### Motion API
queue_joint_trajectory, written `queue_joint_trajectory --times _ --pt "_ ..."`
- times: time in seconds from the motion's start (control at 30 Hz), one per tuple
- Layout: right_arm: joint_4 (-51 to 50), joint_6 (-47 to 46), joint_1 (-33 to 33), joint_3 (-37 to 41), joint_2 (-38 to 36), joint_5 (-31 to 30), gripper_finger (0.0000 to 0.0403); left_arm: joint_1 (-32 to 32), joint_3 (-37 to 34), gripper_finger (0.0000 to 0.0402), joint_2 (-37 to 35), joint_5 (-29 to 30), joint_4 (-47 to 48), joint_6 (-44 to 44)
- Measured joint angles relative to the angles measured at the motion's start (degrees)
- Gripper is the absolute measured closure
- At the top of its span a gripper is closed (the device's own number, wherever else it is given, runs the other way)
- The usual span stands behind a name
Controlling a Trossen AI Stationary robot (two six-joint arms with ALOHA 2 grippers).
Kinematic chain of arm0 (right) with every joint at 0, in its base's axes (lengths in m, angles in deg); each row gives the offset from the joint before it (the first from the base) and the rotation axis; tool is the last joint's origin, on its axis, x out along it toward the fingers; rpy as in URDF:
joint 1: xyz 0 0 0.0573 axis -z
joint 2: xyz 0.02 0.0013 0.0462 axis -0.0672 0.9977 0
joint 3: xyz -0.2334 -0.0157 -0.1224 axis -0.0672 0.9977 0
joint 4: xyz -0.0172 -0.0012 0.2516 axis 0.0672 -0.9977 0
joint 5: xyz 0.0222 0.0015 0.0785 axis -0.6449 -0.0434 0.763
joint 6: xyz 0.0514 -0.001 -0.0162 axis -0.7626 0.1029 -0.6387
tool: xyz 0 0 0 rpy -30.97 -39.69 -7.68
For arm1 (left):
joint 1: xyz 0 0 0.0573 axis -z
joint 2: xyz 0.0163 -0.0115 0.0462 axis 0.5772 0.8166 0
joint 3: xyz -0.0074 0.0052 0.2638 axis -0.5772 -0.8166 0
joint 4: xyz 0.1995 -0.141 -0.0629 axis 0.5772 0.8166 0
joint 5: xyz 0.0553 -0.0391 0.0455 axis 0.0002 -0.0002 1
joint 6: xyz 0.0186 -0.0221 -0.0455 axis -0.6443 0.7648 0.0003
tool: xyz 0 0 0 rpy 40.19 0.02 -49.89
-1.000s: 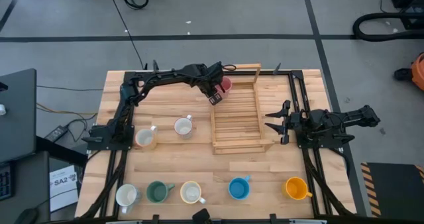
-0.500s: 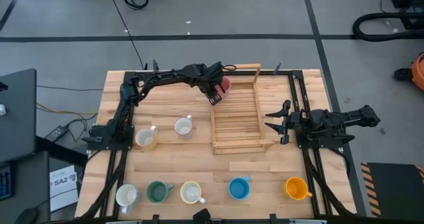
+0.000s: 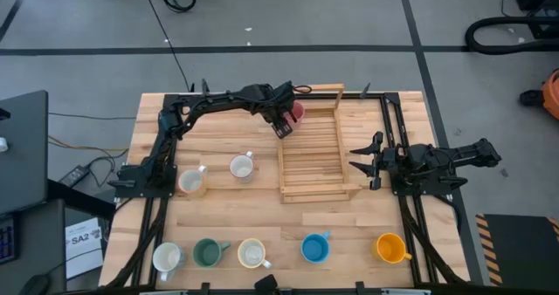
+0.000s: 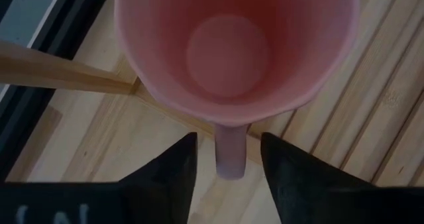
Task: Place coffee mugs
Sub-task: Put the yellow mug on the shelf
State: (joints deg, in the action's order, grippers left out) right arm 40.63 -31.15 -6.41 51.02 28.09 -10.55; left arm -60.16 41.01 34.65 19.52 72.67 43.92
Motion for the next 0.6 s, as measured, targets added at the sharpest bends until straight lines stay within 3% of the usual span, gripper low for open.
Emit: queue_joint_trajectory --times 0.6 --pt "0.22 0.00 0.02 0.00 0.00 0.00 0.0229 0.02 0.00 0.0214 -1.54 -0.02 -0.02 1.01"
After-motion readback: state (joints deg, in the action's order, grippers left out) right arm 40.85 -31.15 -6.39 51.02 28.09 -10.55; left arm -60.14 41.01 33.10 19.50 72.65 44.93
